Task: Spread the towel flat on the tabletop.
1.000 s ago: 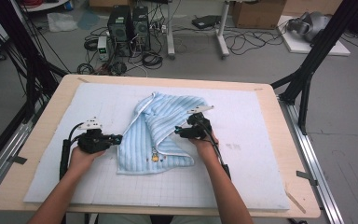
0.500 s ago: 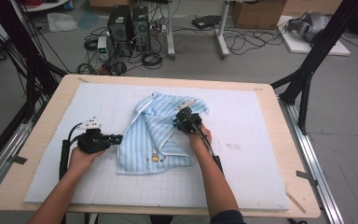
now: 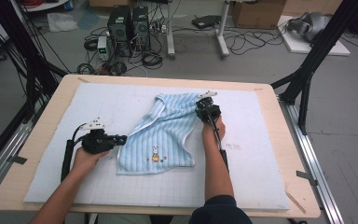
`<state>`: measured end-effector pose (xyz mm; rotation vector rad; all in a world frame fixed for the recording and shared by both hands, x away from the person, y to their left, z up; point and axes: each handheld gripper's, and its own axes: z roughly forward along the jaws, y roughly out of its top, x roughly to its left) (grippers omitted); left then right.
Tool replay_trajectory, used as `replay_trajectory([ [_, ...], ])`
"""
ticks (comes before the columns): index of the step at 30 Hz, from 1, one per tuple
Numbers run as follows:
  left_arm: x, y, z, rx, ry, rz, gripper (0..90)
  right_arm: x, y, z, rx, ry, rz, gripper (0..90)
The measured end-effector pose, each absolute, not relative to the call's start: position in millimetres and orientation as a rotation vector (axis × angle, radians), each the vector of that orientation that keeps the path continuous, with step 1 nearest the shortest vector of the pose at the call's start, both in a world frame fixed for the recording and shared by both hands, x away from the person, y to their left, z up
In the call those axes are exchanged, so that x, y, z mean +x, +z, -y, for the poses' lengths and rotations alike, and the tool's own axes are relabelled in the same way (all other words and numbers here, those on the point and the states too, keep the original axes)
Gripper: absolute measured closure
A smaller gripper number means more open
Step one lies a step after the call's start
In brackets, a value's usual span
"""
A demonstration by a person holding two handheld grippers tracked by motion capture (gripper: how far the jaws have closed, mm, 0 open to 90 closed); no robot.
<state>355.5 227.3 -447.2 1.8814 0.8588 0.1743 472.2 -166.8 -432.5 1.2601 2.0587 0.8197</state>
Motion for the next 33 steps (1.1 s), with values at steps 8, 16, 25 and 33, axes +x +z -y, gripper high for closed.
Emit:
replay_trajectory([
  [8,357.0,-446.7,-230.8,1.849,0.252,-0.932,61.4,454.7,-422.6,169.2,1.274,1.014,-2.079,58.2],
  [16,355.2,-442.5,-237.4,1.802,0.317,-0.934,49.0,404.5,-407.3,173.8,1.218,1.249,-2.134,43.0],
  [25,354.4,-442.2,-236.1,1.79,0.333,-0.927,47.9,370.1,-426.2,159.9,1.168,1.274,-2.315,49.4],
  [33,354.7,-442.9,-236.2,1.793,0.336,-0.93,48.1,378.2,-444.8,148.8,1.03,1.059,-2.405,84.6],
])
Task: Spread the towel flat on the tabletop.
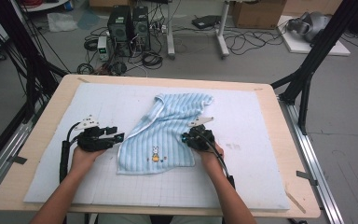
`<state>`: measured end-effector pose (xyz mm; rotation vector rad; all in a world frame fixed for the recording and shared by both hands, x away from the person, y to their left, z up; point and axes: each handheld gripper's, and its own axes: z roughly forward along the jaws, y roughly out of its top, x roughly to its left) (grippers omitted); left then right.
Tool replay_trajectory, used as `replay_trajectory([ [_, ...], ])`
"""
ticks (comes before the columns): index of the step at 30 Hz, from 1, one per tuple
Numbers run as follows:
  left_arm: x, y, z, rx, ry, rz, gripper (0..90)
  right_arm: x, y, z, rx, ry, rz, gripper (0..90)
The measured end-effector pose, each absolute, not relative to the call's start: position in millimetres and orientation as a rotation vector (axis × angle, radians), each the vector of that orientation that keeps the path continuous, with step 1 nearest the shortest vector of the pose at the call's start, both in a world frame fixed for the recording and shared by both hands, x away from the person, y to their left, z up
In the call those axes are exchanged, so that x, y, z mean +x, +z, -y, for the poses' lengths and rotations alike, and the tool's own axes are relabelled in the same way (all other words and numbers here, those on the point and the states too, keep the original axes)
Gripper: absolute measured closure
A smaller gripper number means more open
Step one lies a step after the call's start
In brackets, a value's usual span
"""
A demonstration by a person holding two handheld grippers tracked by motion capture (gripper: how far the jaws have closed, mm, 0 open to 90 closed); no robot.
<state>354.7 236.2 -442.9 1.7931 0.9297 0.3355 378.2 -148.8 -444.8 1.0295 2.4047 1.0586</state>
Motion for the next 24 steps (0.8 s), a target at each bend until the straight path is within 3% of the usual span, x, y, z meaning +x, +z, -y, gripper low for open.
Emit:
replay_trajectory([
  [8,354.1,-443.0,-234.3,1.795,0.332,-0.927,47.7,394.3,-446.4,174.3,1.142,0.952,-2.194,84.4],
  [18,352.0,-442.0,-231.7,1.795,0.317,-0.914,41.2,366.8,-434.0,191.1,1.13,1.069,-2.154,40.8],
  [21,348.4,-443.1,-228.1,1.792,0.321,-0.909,39.1,353.0,-431.9,201.6,1.145,1.086,-2.147,35.1],
  [24,341.8,-444.8,-223.1,1.806,0.308,-0.902,39.0,338.3,-432.1,210.1,1.137,1.124,-2.157,38.8],
])
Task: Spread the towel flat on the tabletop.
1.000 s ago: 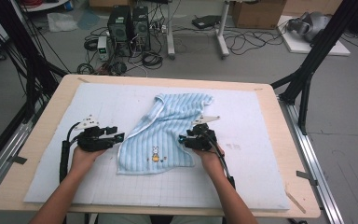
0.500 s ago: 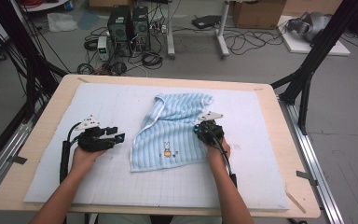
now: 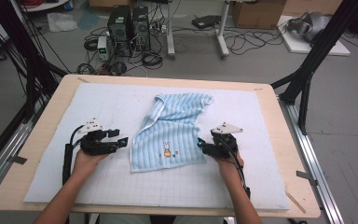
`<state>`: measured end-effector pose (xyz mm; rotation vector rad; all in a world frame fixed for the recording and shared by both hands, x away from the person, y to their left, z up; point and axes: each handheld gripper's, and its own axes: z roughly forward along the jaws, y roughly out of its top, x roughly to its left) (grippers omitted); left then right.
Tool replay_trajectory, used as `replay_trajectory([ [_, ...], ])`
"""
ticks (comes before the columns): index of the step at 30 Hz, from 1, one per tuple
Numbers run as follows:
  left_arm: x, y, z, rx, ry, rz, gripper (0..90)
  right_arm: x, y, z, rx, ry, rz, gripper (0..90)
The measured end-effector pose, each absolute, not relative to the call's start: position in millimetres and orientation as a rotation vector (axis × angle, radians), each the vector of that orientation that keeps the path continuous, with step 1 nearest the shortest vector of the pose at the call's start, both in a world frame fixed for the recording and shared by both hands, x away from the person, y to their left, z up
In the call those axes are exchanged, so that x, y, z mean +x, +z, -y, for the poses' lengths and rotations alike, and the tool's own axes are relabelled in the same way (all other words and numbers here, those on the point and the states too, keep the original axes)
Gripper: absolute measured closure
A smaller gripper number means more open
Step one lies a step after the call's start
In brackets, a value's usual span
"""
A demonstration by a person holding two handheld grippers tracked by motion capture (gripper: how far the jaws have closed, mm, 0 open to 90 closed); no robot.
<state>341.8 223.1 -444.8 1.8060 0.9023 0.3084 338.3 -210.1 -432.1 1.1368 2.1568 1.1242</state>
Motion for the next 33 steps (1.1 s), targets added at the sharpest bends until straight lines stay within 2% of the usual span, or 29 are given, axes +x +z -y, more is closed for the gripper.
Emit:
replay_trajectory([
  [4,328.7,-446.3,-216.1,1.824,0.293,-0.885,41.3,320.1,-442.5,214.2,1.12,1.159,-2.239,49.7],
  [11,303.9,-446.6,-201.4,1.886,0.26,-0.812,56.1,291.8,-444.7,206.2,1.064,1.164,-2.303,56.7],
  [18,292.2,-450.6,-177.8,2.062,0.287,-0.747,58.5,280.6,-451.4,202.1,1.06,1.088,-2.341,62.7],
  [21,290.7,-451.5,-170.3,2.118,0.332,-0.731,57.8,281.5,-451.2,204.0,1.091,1.099,-2.336,72.8],
  [23,289.5,-451.3,-171.1,2.111,0.331,-0.74,63.2,281.4,-451.2,207.6,1.113,1.118,-2.34,79.1],
  [25,288.5,-451.1,-171.9,2.113,0.307,-0.727,81.8,280.7,-451.2,210.6,1.117,1.142,-2.354,79.9],
  [26,288.0,-450.9,-172.1,2.114,0.301,-0.726,84.7,279.3,-450.9,211.5,1.116,1.147,-2.365,80.1],
  [30,285.9,-451.4,-179.1,2.093,0.188,-0.726,86.3,272.1,-449.4,215.2,1.079,1.167,-2.421,80.1],
  [33,280.9,-451.4,-184.1,2.093,0.151,-0.696,86.1,266.5,-448.9,218.5,1.05,1.188,-2.456,80.1],
])
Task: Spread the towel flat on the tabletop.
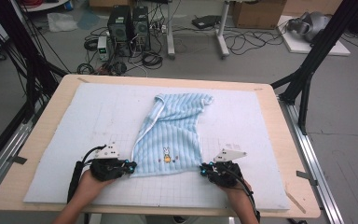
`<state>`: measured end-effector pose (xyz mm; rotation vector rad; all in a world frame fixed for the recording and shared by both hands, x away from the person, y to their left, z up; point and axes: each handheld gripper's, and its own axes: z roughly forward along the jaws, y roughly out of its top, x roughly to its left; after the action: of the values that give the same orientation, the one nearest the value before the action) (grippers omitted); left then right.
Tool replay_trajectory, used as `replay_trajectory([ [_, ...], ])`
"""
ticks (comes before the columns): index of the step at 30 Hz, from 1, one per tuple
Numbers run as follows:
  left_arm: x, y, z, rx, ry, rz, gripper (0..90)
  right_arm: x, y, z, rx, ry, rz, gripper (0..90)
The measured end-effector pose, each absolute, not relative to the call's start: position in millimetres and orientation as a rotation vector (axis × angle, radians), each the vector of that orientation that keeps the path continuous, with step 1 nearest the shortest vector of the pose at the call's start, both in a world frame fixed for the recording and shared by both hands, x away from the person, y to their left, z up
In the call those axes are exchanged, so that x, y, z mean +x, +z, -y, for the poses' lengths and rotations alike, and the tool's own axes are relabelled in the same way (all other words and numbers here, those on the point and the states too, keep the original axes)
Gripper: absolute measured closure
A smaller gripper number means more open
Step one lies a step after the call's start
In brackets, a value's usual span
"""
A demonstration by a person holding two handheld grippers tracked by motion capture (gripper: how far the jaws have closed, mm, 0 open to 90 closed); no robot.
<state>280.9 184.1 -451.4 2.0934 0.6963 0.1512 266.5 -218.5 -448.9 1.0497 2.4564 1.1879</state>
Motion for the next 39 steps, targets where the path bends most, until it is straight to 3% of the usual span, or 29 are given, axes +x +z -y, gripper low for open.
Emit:
replay_trajectory([
  [15,256.9,-452.6,-191.0,2.099,-0.028,-0.624,85.9,223.1,-444.3,229.6,0.939,1.199,-2.618,79.9],
  [17,254.5,-452.4,-190.2,2.102,-0.031,-0.6,85.5,219.5,-443.7,232.5,0.936,1.212,-2.621,76.4],
  [18,254.2,-452.2,-190.1,2.097,-0.019,-0.598,83.9,218.9,-442.8,233.7,0.939,1.224,-2.611,72.3],
  [21,256.6,-451.5,-189.8,2.034,0.074,-0.692,52.1,224.0,-437.7,238.0,0.996,1.324,-2.523,58.8],
  [24,260.2,-448.7,-193.5,1.977,0.142,-0.735,48.3,233.8,-434.5,239.4,1.053,1.378,-2.408,50.5],
  [33,277.3,-442.0,-206.0,1.862,0.298,-0.865,41.7,269.5,-439.7,223.5,1.092,1.288,-2.305,42.2],
  [39,292.4,-436.6,-206.3,1.854,0.325,-0.881,39.8,297.9,-443.0,202.6,1.048,1.223,-2.325,45.2],
])
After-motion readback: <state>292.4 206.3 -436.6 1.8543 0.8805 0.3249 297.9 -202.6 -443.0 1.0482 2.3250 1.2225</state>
